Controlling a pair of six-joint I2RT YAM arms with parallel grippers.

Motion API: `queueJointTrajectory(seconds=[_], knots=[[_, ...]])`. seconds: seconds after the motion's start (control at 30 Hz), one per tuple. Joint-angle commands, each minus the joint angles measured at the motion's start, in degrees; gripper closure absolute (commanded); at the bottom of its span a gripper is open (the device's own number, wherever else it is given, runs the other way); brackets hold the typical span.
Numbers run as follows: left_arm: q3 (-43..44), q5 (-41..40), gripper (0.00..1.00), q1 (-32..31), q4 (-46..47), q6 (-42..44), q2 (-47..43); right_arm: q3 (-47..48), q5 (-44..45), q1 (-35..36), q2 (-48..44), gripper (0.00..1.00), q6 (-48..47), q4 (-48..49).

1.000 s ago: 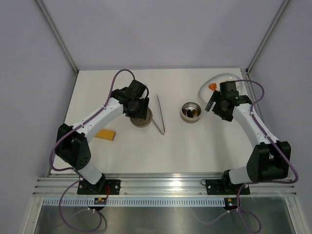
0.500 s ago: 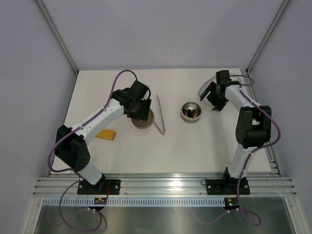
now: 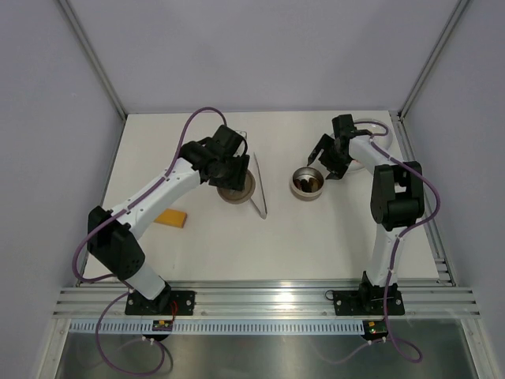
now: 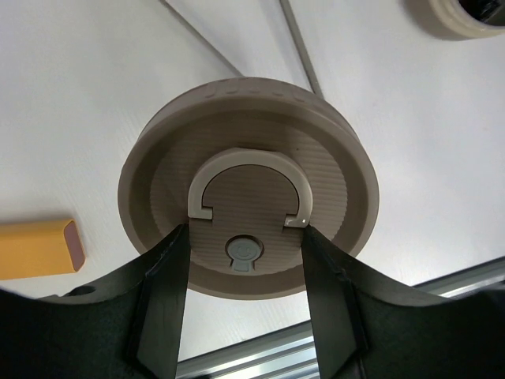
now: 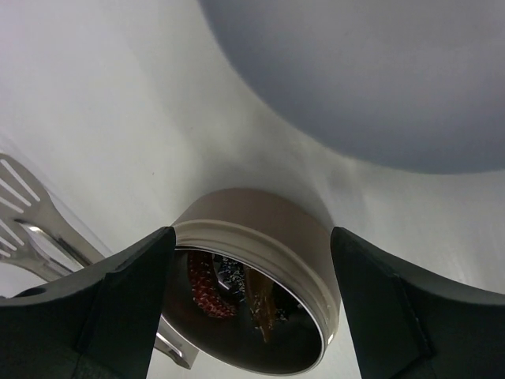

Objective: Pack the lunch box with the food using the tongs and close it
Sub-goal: Move the packing box to the center of the board, then close the box lid on the packing box.

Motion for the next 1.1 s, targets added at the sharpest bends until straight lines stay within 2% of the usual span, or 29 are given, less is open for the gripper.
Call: queueJointTrajectory(seconds=[0.0,0.43,0.63,0.67,0.9,1.07], knots=[[4.24,0.41,0.76,-1.36,0.37,0.47,1.39,-0.09,-2.85,1.41,-1.17,0.13,-2.18,0.12],[14.69,0.41,0.76,-7.87,-1.83,0.56,10.26,-10.47,-2.77,2.20,-10.31,0.13,-5.08,1.01],[22.77,0.58,0.76,-12.00,-3.15,0.56,16.94,-7.84,5.83,0.98,-16.90,0.09,-5.78,-2.93],[24.18,0.58,0.76,-12.44,-3.33,0.73,18.78,-6.53,10.02,0.63,-18.22,0.08,-6.66,-3.99],[37.45,1.20,0.76,-15.52,-7.45,0.91,29.05,-10.37,9.71,-12.89,-24.73,0.06,-7.02,-5.76],[45.36,3.57,0.76,-15.70,-7.02,-0.93,34.78,-18.46,7.69,-16.25,-29.91,0.06,-5.70,-3.22]])
